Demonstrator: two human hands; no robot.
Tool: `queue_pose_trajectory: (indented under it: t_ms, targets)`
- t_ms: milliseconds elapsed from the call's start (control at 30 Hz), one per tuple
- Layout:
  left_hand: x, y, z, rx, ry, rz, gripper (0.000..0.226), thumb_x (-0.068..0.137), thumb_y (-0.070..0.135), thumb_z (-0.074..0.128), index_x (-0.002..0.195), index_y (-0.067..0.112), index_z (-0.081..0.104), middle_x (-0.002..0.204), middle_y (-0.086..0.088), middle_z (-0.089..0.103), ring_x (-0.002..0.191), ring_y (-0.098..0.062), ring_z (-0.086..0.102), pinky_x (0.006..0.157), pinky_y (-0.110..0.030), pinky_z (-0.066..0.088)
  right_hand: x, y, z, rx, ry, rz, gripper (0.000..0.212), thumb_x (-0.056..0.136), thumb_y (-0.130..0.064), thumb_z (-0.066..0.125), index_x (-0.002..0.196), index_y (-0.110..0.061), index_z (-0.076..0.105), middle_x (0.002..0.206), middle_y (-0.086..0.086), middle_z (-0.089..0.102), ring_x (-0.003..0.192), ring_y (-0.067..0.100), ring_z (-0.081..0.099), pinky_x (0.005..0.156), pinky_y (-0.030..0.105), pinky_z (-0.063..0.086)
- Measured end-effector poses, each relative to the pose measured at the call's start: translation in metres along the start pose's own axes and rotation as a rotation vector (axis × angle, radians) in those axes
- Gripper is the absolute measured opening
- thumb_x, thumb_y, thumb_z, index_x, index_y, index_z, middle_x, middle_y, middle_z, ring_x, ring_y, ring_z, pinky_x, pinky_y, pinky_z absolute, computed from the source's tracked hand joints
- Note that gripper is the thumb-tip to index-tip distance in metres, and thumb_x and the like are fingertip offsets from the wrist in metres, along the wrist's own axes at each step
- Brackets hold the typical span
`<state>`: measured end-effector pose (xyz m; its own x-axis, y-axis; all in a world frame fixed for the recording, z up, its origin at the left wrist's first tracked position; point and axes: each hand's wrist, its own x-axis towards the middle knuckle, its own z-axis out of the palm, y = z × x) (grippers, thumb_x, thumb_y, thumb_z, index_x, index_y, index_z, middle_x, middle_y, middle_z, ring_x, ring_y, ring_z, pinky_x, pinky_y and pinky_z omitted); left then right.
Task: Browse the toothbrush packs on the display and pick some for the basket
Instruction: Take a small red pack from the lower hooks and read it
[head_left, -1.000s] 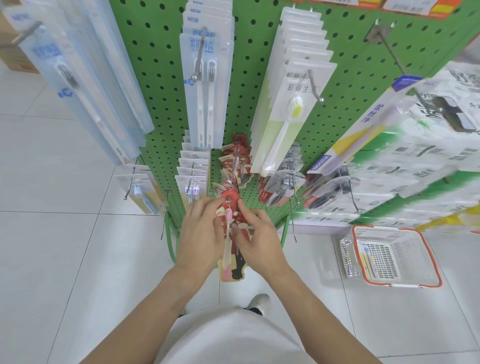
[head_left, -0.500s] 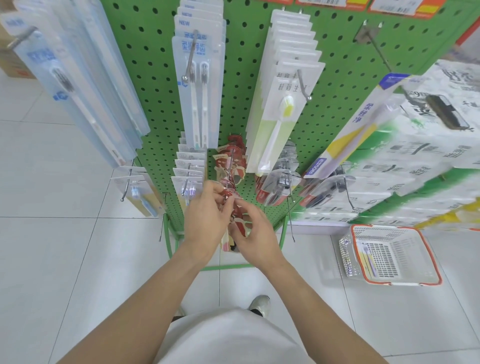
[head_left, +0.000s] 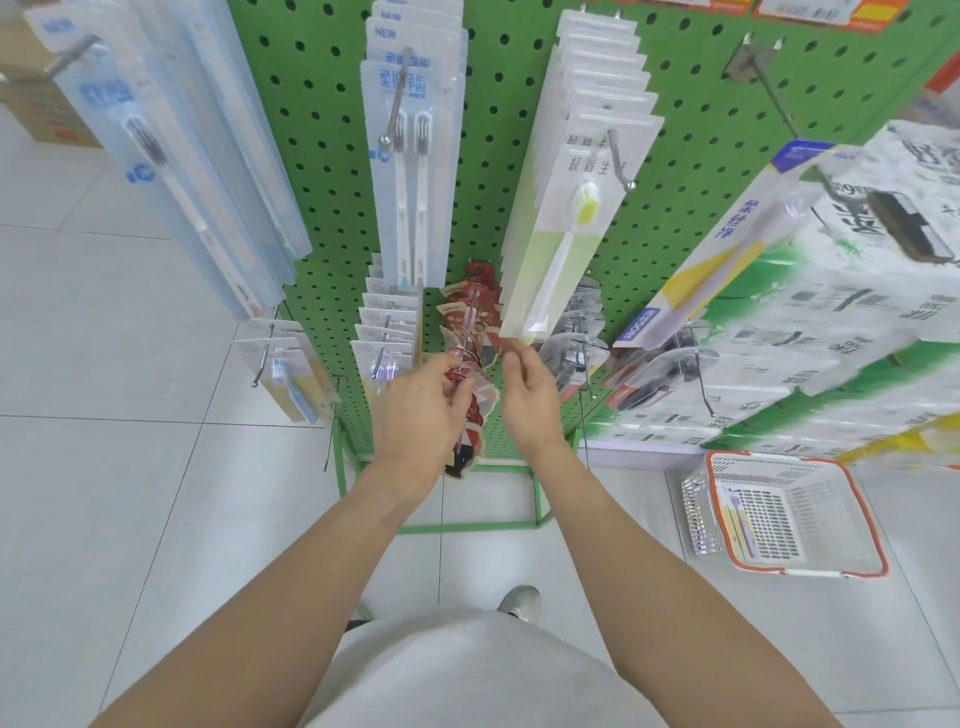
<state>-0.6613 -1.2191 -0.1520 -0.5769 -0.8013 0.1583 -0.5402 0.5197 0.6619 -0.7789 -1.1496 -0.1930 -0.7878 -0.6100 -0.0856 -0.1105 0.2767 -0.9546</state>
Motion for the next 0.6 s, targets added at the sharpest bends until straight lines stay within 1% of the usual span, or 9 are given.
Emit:
queue_pose_trajectory:
  t_ms: [33, 67, 100, 133, 200, 267, 300, 400, 600]
  targets:
    - [0.000, 0.000, 0.000, 0.003, -0.002, -0.007, 0.023, 0.094, 0.036, 0.068, 0.113, 0.023, 0.070, 0.073, 0.010, 0.069, 0.071, -0.016, 0.065, 0.066, -0.035, 0.055, 0.006, 0.001, 0.003, 0.012, 0.013, 0.027, 0.029, 0.109, -0.025, 0.039, 0.118, -0.011, 0.063, 0.101, 0.009, 0.068, 0.086, 0.014, 0.058, 0.080, 0.029, 0.047]
    - [0.001, 0.000, 0.000, 0.006, -0.002, -0.012, 0.022, 0.094, 0.036, 0.068, 0.111, 0.023, 0.070, 0.074, 0.010, 0.069, 0.071, -0.016, 0.065, 0.066, -0.035, 0.055, 0.012, 0.002, 0.006, 0.031, 0.027, 0.064, 0.028, 0.109, -0.024, 0.039, 0.113, -0.008, 0.062, 0.097, 0.014, 0.067, 0.081, 0.016, 0.055, 0.077, 0.034, 0.046]
    - [0.001, 0.001, 0.000, 0.008, -0.001, -0.015, 0.021, 0.094, 0.036, 0.068, 0.110, 0.023, 0.071, 0.074, 0.010, 0.069, 0.071, -0.016, 0.065, 0.066, -0.035, 0.055, 0.019, 0.005, 0.009, 0.052, 0.040, 0.105, 0.028, 0.109, -0.023, 0.039, 0.110, -0.008, 0.062, 0.099, 0.018, 0.067, 0.082, 0.018, 0.055, 0.077, 0.035, 0.047]
    - [0.001, 0.001, -0.001, 0.009, 0.003, -0.014, 0.021, 0.094, 0.037, 0.068, 0.109, 0.023, 0.071, 0.074, 0.010, 0.070, 0.070, -0.016, 0.065, 0.065, -0.034, 0.055, 0.025, 0.008, 0.013, 0.080, 0.051, 0.139, 0.027, 0.109, -0.022, 0.040, 0.110, -0.009, 0.063, 0.103, 0.018, 0.069, 0.086, 0.020, 0.058, 0.082, 0.037, 0.050]
    - [0.001, 0.000, 0.000, 0.005, 0.006, -0.016, 0.021, 0.094, 0.038, 0.068, 0.108, 0.023, 0.071, 0.074, 0.009, 0.071, 0.068, -0.015, 0.065, 0.064, -0.032, 0.054, 0.034, 0.016, 0.021, 0.168, 0.063, 0.212, 0.025, 0.107, -0.020, 0.041, 0.113, -0.016, 0.066, 0.108, 0.008, 0.073, 0.099, 0.022, 0.066, 0.096, 0.046, 0.053]
    - [0.001, 0.000, 0.001, -0.008, 0.007, -0.023, 0.020, 0.094, 0.038, 0.068, 0.108, 0.023, 0.071, 0.075, 0.008, 0.072, 0.068, -0.015, 0.066, 0.063, -0.031, 0.053, 0.043, 0.027, 0.029, 0.265, 0.060, 0.301, 0.025, 0.104, -0.020, 0.044, 0.117, -0.023, 0.065, 0.114, 0.003, 0.073, 0.110, 0.027, 0.067, 0.102, 0.052, 0.052]
    - [0.001, -0.001, 0.001, -0.005, 0.006, -0.025, 0.020, 0.094, 0.038, 0.067, 0.108, 0.024, 0.071, 0.076, 0.007, 0.073, 0.070, -0.016, 0.066, 0.063, -0.032, 0.053, 0.046, 0.031, 0.032, 0.309, 0.061, 0.336, 0.025, 0.104, -0.020, 0.045, 0.121, -0.026, 0.064, 0.119, 0.004, 0.071, 0.113, 0.028, 0.067, 0.103, 0.053, 0.051]
    - [0.002, -0.003, 0.001, 0.021, 0.007, -0.029, 0.020, 0.095, 0.039, 0.065, 0.110, 0.026, 0.070, 0.080, 0.007, 0.074, 0.074, -0.017, 0.067, 0.064, -0.032, 0.052, 0.047, 0.037, 0.039, 0.481, 0.053, 0.398, 0.036, 0.105, -0.017, 0.051, 0.140, -0.022, 0.056, 0.131, 0.009, 0.067, 0.115, 0.030, 0.068, 0.103, 0.051, 0.053]
    - [0.002, -0.007, 0.004, 0.006, 0.018, -0.010, 0.025, 0.094, 0.039, 0.066, 0.114, 0.025, 0.071, 0.083, 0.006, 0.073, 0.075, -0.018, 0.067, 0.066, -0.036, 0.056, 0.039, 0.038, 0.037, 0.715, 0.053, 0.456, 0.048, 0.105, -0.006, 0.051, 0.149, -0.022, 0.045, 0.124, 0.017, 0.069, 0.112, 0.032, 0.070, 0.102, 0.048, 0.054]
